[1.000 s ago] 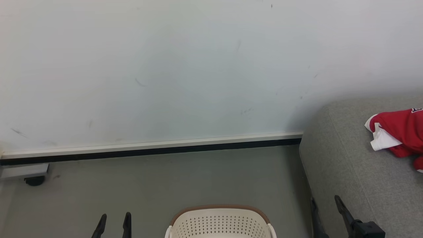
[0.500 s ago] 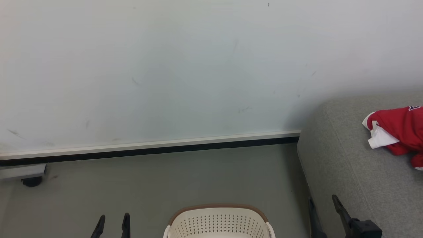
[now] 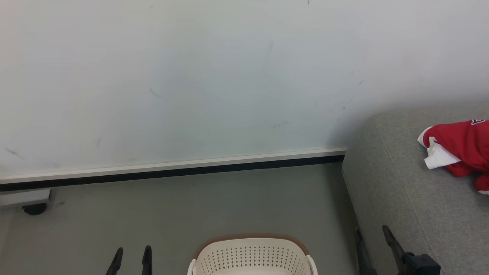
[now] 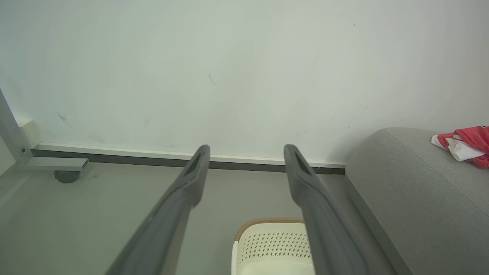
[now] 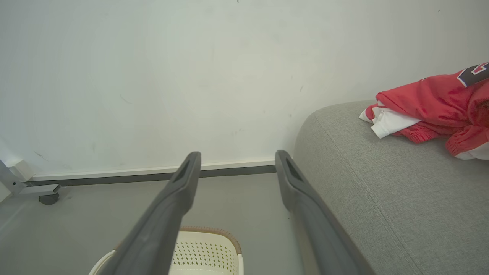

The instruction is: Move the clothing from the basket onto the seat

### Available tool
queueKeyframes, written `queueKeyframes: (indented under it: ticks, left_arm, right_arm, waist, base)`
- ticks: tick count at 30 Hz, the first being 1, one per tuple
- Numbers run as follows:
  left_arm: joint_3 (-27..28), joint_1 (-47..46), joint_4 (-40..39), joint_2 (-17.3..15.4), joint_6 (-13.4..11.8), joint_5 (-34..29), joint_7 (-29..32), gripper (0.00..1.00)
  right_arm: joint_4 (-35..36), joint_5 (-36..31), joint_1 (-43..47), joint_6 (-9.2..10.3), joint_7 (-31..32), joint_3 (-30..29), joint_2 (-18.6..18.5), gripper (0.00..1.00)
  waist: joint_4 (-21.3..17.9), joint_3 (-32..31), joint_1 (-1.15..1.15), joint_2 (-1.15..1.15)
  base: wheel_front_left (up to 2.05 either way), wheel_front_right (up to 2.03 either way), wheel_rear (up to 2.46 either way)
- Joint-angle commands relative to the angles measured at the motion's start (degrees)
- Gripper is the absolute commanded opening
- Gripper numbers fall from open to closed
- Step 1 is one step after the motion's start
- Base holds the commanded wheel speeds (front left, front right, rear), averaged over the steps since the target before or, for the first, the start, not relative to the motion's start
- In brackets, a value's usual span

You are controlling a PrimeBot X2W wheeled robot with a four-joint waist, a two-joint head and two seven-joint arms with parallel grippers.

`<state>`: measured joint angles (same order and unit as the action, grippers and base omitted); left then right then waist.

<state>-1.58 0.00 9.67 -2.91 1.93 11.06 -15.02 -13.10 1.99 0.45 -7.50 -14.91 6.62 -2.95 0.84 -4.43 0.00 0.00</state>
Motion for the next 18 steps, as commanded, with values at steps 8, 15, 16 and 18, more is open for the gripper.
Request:
queueKeyframes:
  ticks: [8,15,16,18]
  left_arm:
    - [-0.4,0.4,2.0,0.1,-0.3,0.3,0.4,0.00]
    - [-0.3,0.1,3.2,0.1,0.2,6.5,2.1,0.00]
    - [-0.3,0.0,3.2,0.1,0.2,7.7,2.4,0.00]
    - [-0.3,-0.2,3.2,0.1,0.4,9.8,2.8,0.00]
  right_arm:
    - [-1.7,0.1,1.5,0.00,0.3,0.0,0.0,0.00]
    - [-1.7,7.5,2.2,0.00,1.5,-1.0,-0.4,0.00]
    - [-1.6,8.8,2.2,0.00,1.7,-1.2,-0.5,0.00]
    - [-1.3,11.3,2.3,0.00,2.1,-1.5,-0.7,0.00]
  waist:
    - [0.0,0.1,0.00,0.00]
    - [0.0,0.3,0.00,0.00]
    - [0.0,0.4,0.00,0.00]
    - [0.0,0.4,0.00,0.00]
  base:
    - [0.00,0.00,0.00]
    - [0.00,0.00,0.00]
    - [0.00,0.00,0.00]
    - [0.00,0.00,0.00]
